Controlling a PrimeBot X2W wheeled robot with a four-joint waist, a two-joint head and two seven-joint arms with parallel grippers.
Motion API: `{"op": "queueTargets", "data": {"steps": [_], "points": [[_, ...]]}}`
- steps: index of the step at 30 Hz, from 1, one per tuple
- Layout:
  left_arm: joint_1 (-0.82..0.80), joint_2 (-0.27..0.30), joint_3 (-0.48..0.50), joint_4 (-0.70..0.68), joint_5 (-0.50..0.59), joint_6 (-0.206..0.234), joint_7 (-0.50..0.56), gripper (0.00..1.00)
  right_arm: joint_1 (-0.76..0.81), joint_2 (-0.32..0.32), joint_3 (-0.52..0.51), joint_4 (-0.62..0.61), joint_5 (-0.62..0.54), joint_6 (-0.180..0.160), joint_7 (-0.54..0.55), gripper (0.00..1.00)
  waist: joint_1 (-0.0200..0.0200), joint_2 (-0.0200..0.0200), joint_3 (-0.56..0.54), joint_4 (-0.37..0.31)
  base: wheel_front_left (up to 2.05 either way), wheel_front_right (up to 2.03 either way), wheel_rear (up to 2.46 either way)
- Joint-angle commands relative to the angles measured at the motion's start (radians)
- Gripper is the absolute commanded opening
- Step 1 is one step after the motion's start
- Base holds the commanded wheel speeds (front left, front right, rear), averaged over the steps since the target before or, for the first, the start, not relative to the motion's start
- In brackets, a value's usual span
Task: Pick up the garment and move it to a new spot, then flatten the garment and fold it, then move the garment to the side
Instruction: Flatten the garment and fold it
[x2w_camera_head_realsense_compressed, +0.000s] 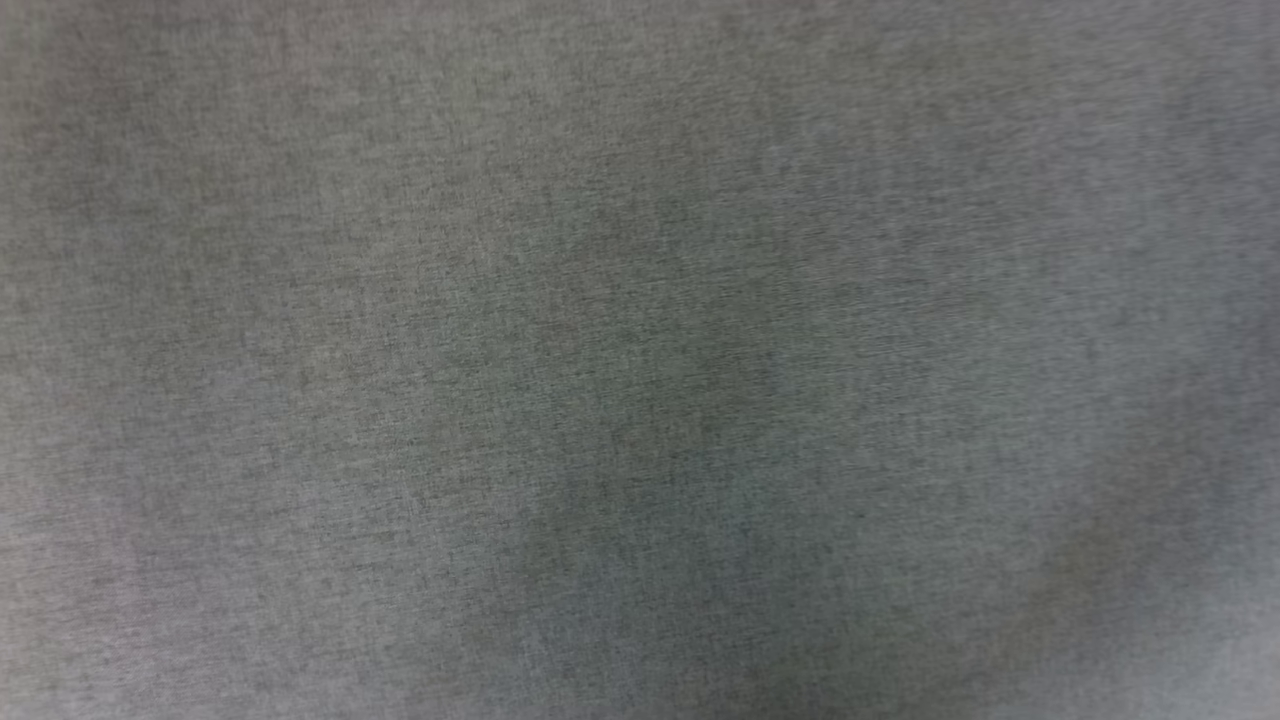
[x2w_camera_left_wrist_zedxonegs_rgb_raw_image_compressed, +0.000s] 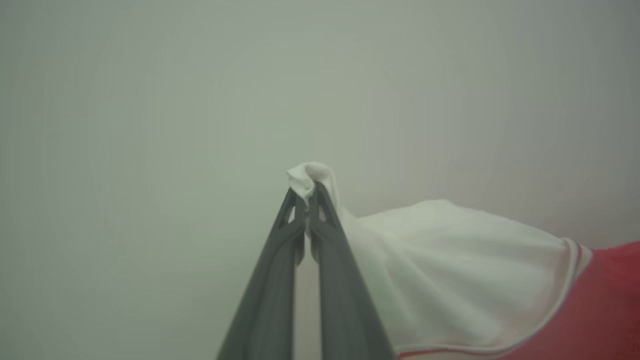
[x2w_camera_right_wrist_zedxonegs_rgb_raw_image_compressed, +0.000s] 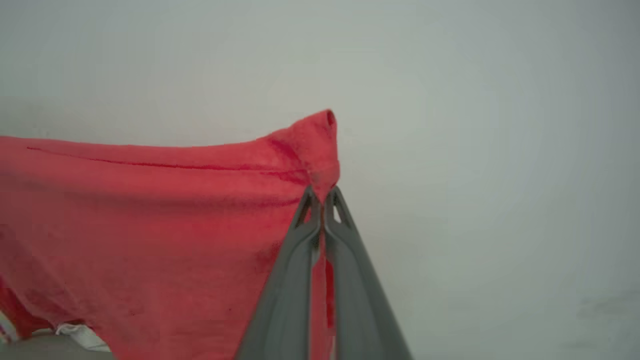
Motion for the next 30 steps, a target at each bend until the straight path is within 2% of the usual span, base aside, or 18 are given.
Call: {"op": "queueTargets", "data": {"steps": [1,8,13,18,24,30], "points": [[0.025,-0.002,0.004,0.003,-0.011,0.007,-0.009,0.00,-0.016,-0.005,0.018,0.013,0.016,-0.001,-0.013,0.00,-0.0002,0.0000,0.015,0.008,0.00,0.00,0.00],[0.135,-0.028,0.022,0.017,-0.060,-0.001,-0.037,0.00,0.012,-0.035,0.147,0.083,0.098,-0.001,-0.053,0.00,-0.0002,0.0000,0.003,0.035,0.00,0.00,0.00],[0.270,-0.036,0.033,0.019,-0.104,-0.029,-0.073,0.00,0.105,-0.065,0.233,0.096,0.175,-0.001,-0.083,0.00,-0.0002,0.0000,-0.050,0.063,0.00,0.00,0.00],[0.501,-0.050,0.061,0.003,-0.166,-0.051,-0.124,0.00,0.297,-0.098,0.299,0.095,0.242,-0.001,-0.123,0.00,-0.0002,0.0000,-0.172,0.085,0.00,0.00,0.00],[0.834,-0.046,0.115,-0.053,-0.256,-0.064,-0.139,0.00,0.586,-0.104,0.342,0.087,0.313,-0.002,-0.137,0.00,-0.0002,0.0000,-0.332,0.097,0.00,0.00,0.00],[1.176,-0.039,0.141,-0.171,-0.290,-0.021,-0.114,0.00,0.848,-0.115,0.344,0.065,0.375,-0.002,-0.133,0.00,-0.0002,0.0000,-0.466,0.102,0.00,0.00,0.00]]}}
